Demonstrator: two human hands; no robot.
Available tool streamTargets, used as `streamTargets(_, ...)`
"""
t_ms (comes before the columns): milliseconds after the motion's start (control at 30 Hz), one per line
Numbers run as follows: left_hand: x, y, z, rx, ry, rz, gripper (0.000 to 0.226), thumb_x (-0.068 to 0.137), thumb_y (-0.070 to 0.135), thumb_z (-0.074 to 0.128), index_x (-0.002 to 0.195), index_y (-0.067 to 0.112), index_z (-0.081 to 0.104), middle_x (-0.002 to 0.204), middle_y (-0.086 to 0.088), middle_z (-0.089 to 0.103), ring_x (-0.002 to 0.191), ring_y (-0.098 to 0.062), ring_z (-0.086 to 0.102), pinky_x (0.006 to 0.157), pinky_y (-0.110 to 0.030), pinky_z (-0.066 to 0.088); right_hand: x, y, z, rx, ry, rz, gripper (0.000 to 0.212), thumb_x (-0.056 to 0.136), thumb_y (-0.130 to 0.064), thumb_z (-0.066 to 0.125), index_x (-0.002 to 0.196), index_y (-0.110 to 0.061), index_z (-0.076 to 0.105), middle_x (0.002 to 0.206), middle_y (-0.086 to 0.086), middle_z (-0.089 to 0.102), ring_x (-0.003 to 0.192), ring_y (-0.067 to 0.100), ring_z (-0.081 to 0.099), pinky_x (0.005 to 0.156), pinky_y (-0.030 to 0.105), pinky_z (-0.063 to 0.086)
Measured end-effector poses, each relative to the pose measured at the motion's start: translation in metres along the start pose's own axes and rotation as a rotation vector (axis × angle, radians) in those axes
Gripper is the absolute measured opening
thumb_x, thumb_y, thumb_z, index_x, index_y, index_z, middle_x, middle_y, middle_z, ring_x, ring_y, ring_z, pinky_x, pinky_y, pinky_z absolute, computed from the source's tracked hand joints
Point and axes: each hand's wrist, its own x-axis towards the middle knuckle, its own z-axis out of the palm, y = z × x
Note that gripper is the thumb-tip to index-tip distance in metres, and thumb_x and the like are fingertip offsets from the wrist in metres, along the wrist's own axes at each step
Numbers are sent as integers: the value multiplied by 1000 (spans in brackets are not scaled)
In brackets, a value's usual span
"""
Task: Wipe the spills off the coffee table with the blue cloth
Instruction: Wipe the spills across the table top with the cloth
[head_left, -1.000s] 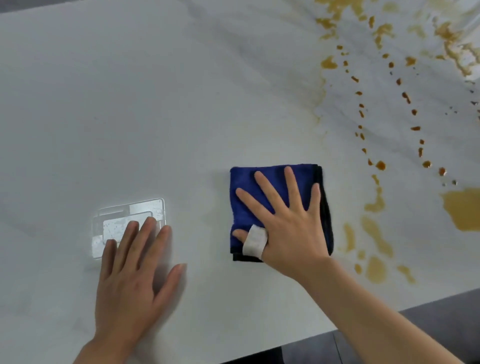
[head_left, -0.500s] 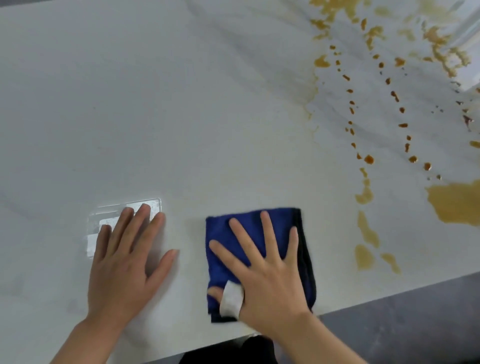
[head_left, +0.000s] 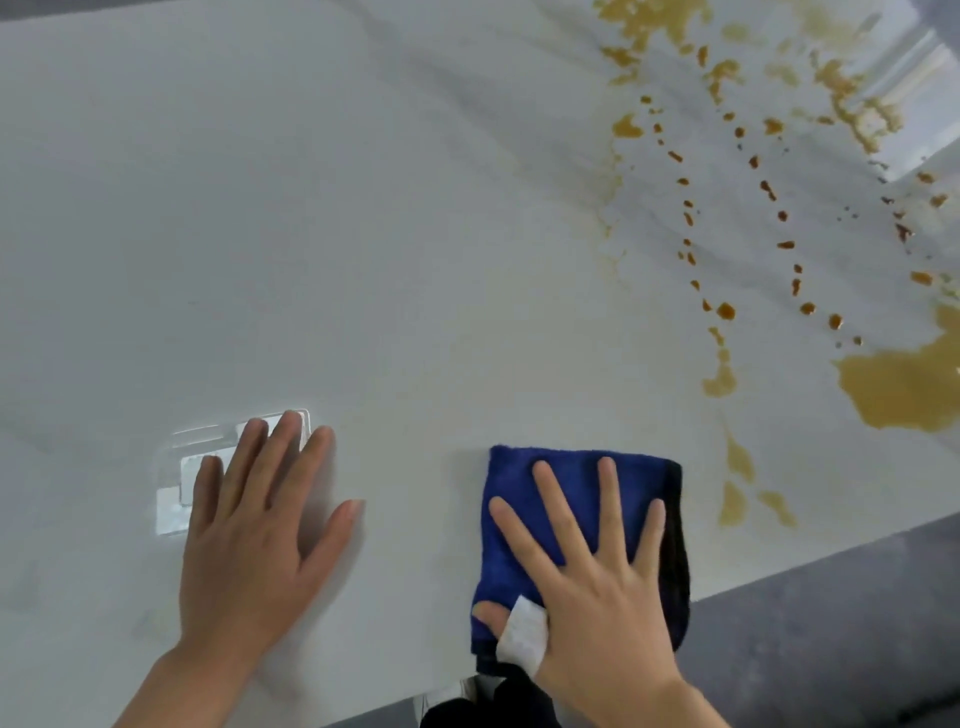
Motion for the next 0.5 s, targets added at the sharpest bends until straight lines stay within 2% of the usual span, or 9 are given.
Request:
streamTargets(100, 1, 0, 1, 2, -5, 1, 79, 89, 67, 11, 136, 16, 48, 147, -7, 40, 138, -23, 26, 111, -49, 18, 27, 6, -9, -8, 22, -50, 66, 81, -73, 28, 138, -40, 38, 149, 1, 37, 135, 48, 27, 96, 75, 21)
streamTargets(200, 1, -1, 1, -17, 2, -1, 78, 88, 67, 12, 137, 17, 46, 148, -5, 38, 139, -22, 24, 111, -47, 16, 56, 35, -19, -32, 50, 1, 64, 83, -70, 25, 138, -40, 39, 148, 0, 38, 135, 45, 28, 95, 74, 22)
streamTargets(233, 1, -1, 2, -19, 0, -1, 77, 88, 67, 13, 137, 18, 45, 148, -4, 38, 140, -21, 23, 112, -46, 15, 63, 51, -22, -42, 49, 45, 66, 83, -70, 22, 141, -41, 33, 150, -1, 34, 137, 44, 24, 97, 73, 20)
streamTargets(333, 0, -2, 3, -30, 5, -2, 75, 88, 67, 14, 137, 19, 44, 149, -2, 36, 141, -19, 20, 113, -42, 11, 60, 103, -27, -59, -4, 179, 68, 79, -76, 1, 141, -48, -4, 157, -6, 7, 144, 37, -1, 107, 68, 11)
streamTargets(367, 1, -2, 4, -32, 9, -4, 74, 89, 67, 15, 137, 19, 43, 149, -2, 36, 141, -20, 20, 113, -42, 10, 51, 114, -26, -58, 4, 206, 69, 79, -75, -3, 142, -47, -4, 157, -5, 6, 144, 37, -2, 107, 69, 12)
streamTargets(433, 1, -1, 4, -43, 6, -8, 73, 89, 67, 16, 138, 20, 42, 149, -3, 35, 140, -21, 22, 112, -44, 12, 24, 118, -23, -16, -5, 243, 72, 83, -74, 4, 147, -40, 12, 155, 1, 15, 142, 41, 7, 101, 73, 19)
streamTargets(500, 1, -1, 4, -46, 2, -17, 73, 88, 67, 16, 138, 21, 42, 149, -3, 35, 140, -22, 22, 112, -47, 14, -1, 100, -18, 29, -28, 200, 72, 84, -73, 14, 143, -34, 27, 153, 5, 24, 138, 46, 15, 97, 76, 21)
